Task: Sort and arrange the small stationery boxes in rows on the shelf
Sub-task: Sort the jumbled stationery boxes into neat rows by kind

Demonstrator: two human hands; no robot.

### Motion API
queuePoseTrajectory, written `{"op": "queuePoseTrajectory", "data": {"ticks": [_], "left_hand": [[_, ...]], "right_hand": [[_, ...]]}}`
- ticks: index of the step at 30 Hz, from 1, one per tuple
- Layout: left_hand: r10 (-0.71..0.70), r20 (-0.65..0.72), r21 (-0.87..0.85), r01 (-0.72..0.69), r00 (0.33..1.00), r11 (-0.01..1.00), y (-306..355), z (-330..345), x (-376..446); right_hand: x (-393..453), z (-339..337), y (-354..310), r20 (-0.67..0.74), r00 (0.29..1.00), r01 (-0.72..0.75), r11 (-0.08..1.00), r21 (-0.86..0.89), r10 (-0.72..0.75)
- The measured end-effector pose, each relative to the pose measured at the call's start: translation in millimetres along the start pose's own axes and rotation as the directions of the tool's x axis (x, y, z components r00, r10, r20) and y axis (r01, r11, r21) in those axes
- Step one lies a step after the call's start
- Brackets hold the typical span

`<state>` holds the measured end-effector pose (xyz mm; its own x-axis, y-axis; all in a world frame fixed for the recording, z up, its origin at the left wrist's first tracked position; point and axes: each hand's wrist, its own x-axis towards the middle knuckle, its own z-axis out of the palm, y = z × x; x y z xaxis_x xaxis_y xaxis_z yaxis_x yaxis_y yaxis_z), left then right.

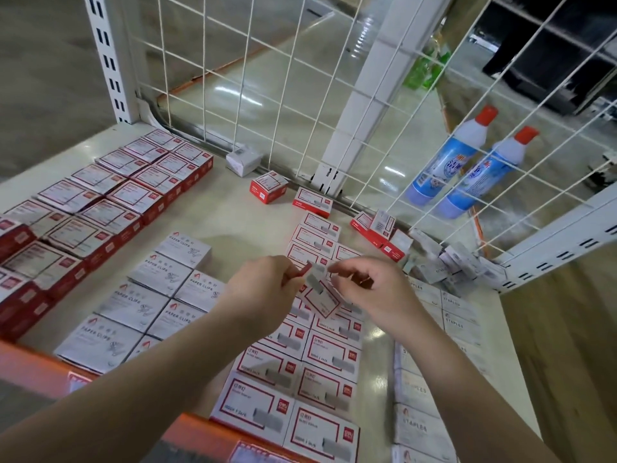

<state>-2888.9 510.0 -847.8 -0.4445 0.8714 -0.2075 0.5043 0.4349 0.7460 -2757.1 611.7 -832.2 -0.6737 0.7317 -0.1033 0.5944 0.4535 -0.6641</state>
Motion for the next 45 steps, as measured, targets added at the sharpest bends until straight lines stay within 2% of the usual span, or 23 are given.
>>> {"op": "queuePoseTrajectory", "data": {"ticks": [3,8,12,14,16,19,26,34,38,42,45], "left_hand": [[0.013,0.01,0.033,-0.013,1.0,0.999,3.5,1.1,1.6],[0.021,-0.015,-0.045,-0.022,1.0,0.999,3.7,2.1,1.1],[-0.001,-0.042,-0.109,-0.004,0.999,0.994,1.8,2.4,-2.2],[-0.005,0.003,-0.097,0.005,1.0,0.995,0.2,6.1,-5.4],[0.001,0.081,-0.107,0.007,0.997,0.994,0.7,11.0,-9.2],[0.002,0.14,-0.11,0.014,0.99,0.994,4.1,15.3,-12.7],[-0.036,0.089,-0.266,0.059,0.995,0.962,-2.2,15.4,-9.3],[-0.049,-0.066,-0.325,0.025,0.997,0.945,-6.2,11.4,-6.4],[-0.079,-0.097,-0.366,0.039,0.992,0.93,-9.8,5.9,-4.7],[-0.11,-0.145,-0.384,0.047,0.983,0.922,-13.1,3.2,-4.0],[-0.1,-0.176,-0.373,0.028,0.979,0.927,-15.9,5.3,-4.0]], "right_hand": [[4.8,1.2,-5.8,0.081,0.997,-0.009,1.0,-0.001,0.009],[6.8,-1.3,-5.8,0.084,0.996,-0.001,1.0,0.03,-0.002],[4.5,-0.9,-2.8,-0.017,1.0,-0.02,0.997,0.076,0.022],[4.6,-1.7,-3.2,-0.091,0.994,-0.049,0.994,0.094,0.058],[5.3,-2.7,-3.3,-0.156,0.983,-0.061,0.977,0.204,0.094],[3.9,-3.2,-4.6,-0.184,0.977,-0.039,0.945,0.325,0.103],[0.5,0.7,1.8,-0.11,0.992,-0.027,0.943,0.332,0.067],[-5.9,-3.9,-0.8,-0.048,0.997,-0.043,0.959,0.279,0.058],[-6.7,-2.1,1.3,-0.006,0.997,-0.067,0.953,0.294,0.072],[-7.8,2.7,3.0,-0.018,1.0,-0.019,0.977,0.211,0.024],[-8.0,7.4,6.5,-0.053,0.999,0.0,0.996,0.086,0.004]]}}
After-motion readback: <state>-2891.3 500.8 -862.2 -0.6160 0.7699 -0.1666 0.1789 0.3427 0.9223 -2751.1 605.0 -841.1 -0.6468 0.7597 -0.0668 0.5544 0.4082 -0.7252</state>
